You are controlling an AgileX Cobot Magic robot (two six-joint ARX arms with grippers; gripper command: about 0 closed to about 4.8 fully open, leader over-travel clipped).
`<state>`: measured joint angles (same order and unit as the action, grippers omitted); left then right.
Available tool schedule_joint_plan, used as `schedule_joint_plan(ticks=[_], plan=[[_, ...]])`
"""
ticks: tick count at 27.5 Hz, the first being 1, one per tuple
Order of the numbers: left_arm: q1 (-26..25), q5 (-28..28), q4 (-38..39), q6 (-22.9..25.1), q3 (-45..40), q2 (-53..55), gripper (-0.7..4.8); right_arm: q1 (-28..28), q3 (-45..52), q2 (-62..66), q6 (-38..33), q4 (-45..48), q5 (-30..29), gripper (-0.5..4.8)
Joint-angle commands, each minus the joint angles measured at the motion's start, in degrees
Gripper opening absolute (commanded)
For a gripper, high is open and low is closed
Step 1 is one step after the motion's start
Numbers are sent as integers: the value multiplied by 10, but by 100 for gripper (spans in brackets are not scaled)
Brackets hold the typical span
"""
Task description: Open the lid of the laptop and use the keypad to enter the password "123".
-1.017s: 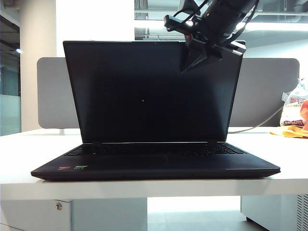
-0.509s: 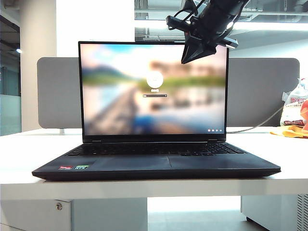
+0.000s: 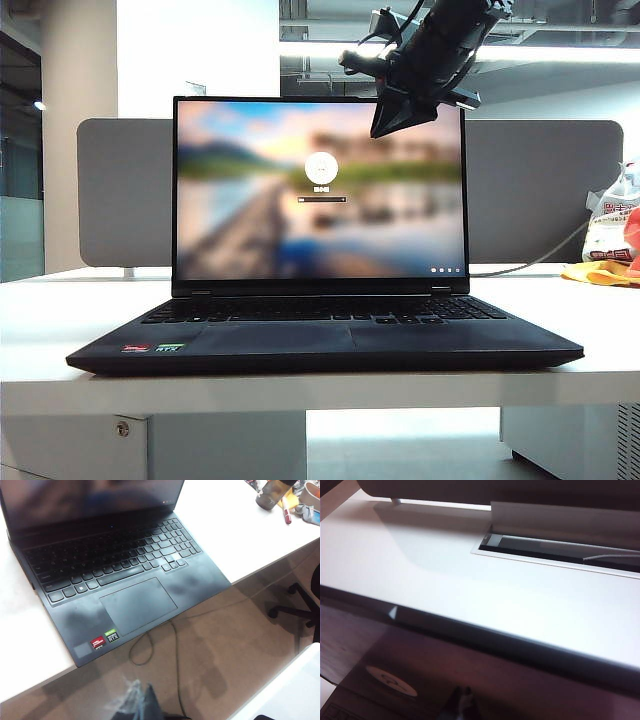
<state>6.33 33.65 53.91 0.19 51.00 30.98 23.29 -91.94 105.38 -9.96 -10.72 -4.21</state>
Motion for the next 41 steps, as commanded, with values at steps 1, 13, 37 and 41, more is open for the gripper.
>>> schedule_joint_plan(ticks=[1, 13, 37, 41], plan=[[1, -5, -3, 0, 3, 0, -4, -3, -7, 0, 1, 19, 6, -5], [1, 3, 15, 5, 3, -1, -4, -9, -7, -26, -3, -74, -50, -5], [1, 17, 2, 15, 3, -1, -4, -8, 111, 20, 55, -297, -62, -5], [1, 17, 2, 15, 3, -1, -3, -8, 111, 26, 55, -263, -58, -5]])
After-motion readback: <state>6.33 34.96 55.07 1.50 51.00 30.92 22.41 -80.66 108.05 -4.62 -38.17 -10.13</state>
